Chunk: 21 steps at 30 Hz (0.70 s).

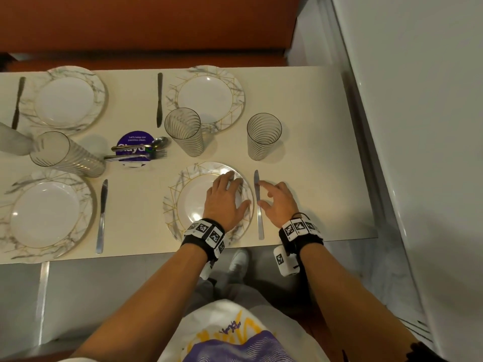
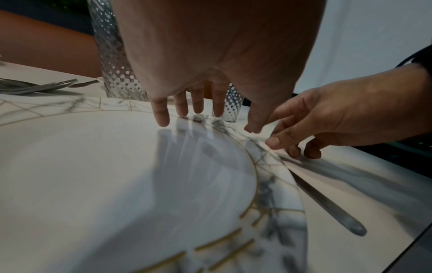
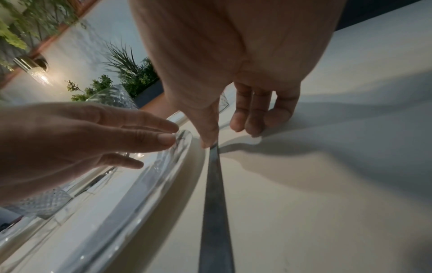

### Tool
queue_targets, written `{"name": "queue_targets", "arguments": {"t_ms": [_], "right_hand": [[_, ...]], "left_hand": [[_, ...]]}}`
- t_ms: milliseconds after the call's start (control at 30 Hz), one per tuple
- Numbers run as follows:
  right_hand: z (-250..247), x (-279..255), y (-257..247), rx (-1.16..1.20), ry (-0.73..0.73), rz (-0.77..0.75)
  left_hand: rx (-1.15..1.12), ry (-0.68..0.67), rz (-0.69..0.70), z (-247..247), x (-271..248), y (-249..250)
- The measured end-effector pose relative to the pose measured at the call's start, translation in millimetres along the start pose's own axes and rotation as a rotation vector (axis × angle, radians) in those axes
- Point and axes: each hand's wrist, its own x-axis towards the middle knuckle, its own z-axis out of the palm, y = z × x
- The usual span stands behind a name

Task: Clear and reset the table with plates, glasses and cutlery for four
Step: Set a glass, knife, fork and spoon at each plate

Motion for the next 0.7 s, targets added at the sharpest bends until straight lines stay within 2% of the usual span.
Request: {"name": "queue_targets", "arguments": {"t_ms": [100, 233, 367, 567, 700], "right_hand": [[-7, 0, -14, 0.062, 0.083, 0.013], [-6, 4, -46, 0.109, 0.166, -0.084], [11, 15, -92, 0.148, 0.137, -0.166], [43, 35, -176, 0.171, 0.017, -0.319], [72, 57, -226, 0.143, -0.013, -0.328]], "left_hand": [[-0.071, 0.045, -0.011, -10, -3, -5], [-0.103, 0.140, -0.017, -29, -6, -27], [-0.122, 0.228, -0.094, -59, -11, -57], [-0.203, 0.308, -0.228, -109, -4, -125], [-0.258, 0.335, -0.281, -140, 17, -169]]}}
